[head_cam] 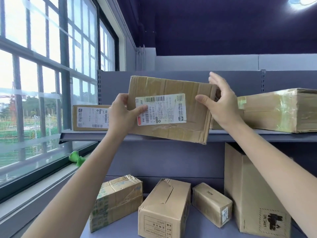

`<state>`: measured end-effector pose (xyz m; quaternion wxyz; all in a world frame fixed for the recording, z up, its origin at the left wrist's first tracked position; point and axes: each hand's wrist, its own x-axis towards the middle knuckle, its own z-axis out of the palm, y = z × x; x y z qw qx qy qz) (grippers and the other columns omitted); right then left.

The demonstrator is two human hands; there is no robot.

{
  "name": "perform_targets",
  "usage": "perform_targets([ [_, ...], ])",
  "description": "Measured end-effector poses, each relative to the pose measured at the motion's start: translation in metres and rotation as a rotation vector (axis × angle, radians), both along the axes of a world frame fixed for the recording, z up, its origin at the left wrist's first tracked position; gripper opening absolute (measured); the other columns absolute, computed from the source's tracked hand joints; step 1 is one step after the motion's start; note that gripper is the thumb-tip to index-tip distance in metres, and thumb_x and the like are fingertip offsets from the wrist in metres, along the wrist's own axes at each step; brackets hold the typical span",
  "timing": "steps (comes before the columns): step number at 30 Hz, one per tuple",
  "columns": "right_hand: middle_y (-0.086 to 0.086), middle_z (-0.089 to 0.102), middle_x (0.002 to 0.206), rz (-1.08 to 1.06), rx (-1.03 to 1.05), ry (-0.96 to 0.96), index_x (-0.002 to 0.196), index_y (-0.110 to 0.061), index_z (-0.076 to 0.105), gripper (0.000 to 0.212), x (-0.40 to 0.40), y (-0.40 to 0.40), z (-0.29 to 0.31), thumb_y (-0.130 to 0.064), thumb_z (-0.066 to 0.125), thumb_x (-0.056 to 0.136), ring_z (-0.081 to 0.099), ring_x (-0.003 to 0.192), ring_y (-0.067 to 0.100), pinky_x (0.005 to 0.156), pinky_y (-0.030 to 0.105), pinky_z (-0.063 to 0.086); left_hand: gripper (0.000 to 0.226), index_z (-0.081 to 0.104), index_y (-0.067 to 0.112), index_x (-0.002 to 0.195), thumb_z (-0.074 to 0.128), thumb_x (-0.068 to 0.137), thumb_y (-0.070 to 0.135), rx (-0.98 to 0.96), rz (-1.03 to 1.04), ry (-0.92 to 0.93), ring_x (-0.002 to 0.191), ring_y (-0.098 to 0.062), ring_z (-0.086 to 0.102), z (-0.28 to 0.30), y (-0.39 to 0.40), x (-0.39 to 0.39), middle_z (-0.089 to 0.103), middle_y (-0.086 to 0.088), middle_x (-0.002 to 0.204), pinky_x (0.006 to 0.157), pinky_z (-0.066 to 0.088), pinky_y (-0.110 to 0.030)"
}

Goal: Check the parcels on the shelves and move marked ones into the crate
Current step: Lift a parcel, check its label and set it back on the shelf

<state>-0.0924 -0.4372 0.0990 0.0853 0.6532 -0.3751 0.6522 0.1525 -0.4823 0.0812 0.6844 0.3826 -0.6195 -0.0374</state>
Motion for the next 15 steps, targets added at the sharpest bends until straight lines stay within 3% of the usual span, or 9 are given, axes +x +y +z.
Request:
perform_targets([
  [4, 0.001, 0.029, 0.151, 0.013, 0.138, 0.002, 0.149, -0.021, 0.006, 0.088, 0.013, -0.015, -0.005, -0.026, 0.066, 0.084, 0.035, 0.134, 0.016, 0.102, 0.025, 0.031, 0.065, 0.046, 0.014, 0.125, 0.081, 0.07, 0.022, 0.084, -0.036, -0.049, 0.106, -0.017, 0.057, -0.023, -0.012, 0.002, 0.059, 0.005, 0.111, 0.093, 0.048, -0.04],
  [6, 0.001, 0.024, 0.154, -0.038, 0.16, 0.033, 0.149, -0.023, -0.005, 0.094, 0.016, -0.024, -0.013, -0.022, 0.065, 0.085, 0.03, 0.137, 0.02, 0.111, 0.038, 0.029, 0.08, 0.034, 0.015, 0.138, 0.08, 0.071, 0.017, 0.068, -0.061, -0.108, 0.112, -0.019, 0.055, -0.035, -0.017, 0.001, 0.057, -0.001, 0.124, 0.098, 0.045, -0.038],
  [8, 0.001, 0.013, 0.157, -0.089, 0.154, 0.087, 0.147, -0.023, -0.014, 0.105, 0.017, -0.033, -0.022, -0.018, 0.068, 0.082, 0.02, 0.142, 0.02, 0.114, 0.047, 0.023, 0.095, 0.017, 0.012, 0.147, 0.078, 0.074, 0.016, 0.046, 0.005, -0.189, 0.13, -0.022, 0.041, -0.041, -0.023, -0.003, 0.042, -0.007, 0.143, 0.107, 0.034, -0.037],
  [11, 0.002, 0.008, 0.158, -0.094, 0.194, 0.095, 0.145, -0.024, -0.019, 0.115, 0.015, -0.046, -0.035, -0.014, 0.073, 0.077, 0.015, 0.143, 0.019, 0.116, 0.042, 0.018, 0.106, -0.004, 0.005, 0.148, 0.074, 0.078, 0.017, 0.044, 0.081, -0.27, 0.144, -0.024, 0.014, -0.039, -0.034, -0.007, 0.014, -0.012, 0.156, 0.116, 0.018, -0.04],
  [15, 0.003, 0.016, 0.156, -0.057, 0.333, 0.015, 0.147, -0.019, -0.014, 0.105, 0.016, -0.06, -0.043, -0.013, 0.068, 0.082, 0.018, 0.141, 0.019, 0.11, 0.025, 0.015, 0.1, -0.008, 0.003, 0.147, 0.068, 0.084, 0.017, 0.106, 0.033, -0.305, 0.145, -0.021, 0.009, -0.029, -0.05, -0.011, 0.007, -0.011, 0.158, 0.117, 0.012, -0.034],
])
